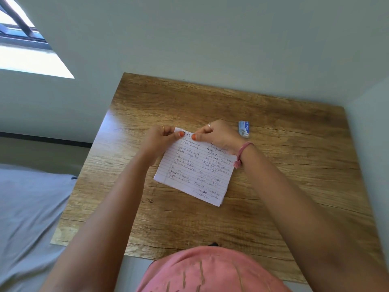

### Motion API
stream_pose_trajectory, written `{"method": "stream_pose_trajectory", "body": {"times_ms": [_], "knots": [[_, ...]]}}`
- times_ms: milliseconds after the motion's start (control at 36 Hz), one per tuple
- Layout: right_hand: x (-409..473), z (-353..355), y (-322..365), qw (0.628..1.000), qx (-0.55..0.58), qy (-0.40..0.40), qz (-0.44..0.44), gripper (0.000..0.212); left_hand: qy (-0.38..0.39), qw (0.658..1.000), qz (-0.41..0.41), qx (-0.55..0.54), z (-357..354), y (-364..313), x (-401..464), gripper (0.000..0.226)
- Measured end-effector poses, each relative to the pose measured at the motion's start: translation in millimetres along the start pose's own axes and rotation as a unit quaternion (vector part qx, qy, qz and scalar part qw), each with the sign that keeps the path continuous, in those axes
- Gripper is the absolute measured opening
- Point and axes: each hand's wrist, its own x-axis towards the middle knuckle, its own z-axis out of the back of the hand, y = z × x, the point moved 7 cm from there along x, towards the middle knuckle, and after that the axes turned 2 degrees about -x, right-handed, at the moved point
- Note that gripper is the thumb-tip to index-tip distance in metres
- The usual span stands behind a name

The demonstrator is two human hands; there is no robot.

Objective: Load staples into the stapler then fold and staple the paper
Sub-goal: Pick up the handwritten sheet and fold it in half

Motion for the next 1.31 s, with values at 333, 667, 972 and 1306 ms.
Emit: {"method": "stream_pose_trajectory", "body": {"times_ms": [333,667,972,1306], "knots": [[5.3,-4.3,-4.9,0.999,0.015,0.032,-0.011,0.017,0.007,0.998,0.015,0.055,2.5,-1.2,0.1,0.028],[-6.3,-4.3,9.4,0.994,-0.076,0.076,0.009,0.016,0.081,0.956,-0.07,0.272,-10.8,-29.1,7.0,0.022],[-8.4,6.0,10.4,0.997,-0.022,0.076,-0.002,0.006,0.059,0.926,-0.132,0.348,-17.6,-46.8,14.3,0.016],[-32.1,36.1,-26.9,0.994,-0.078,0.068,-0.039,0.01,0.024,0.933,-0.12,0.339,21.3,-47.6,14.3,0.016]]}}
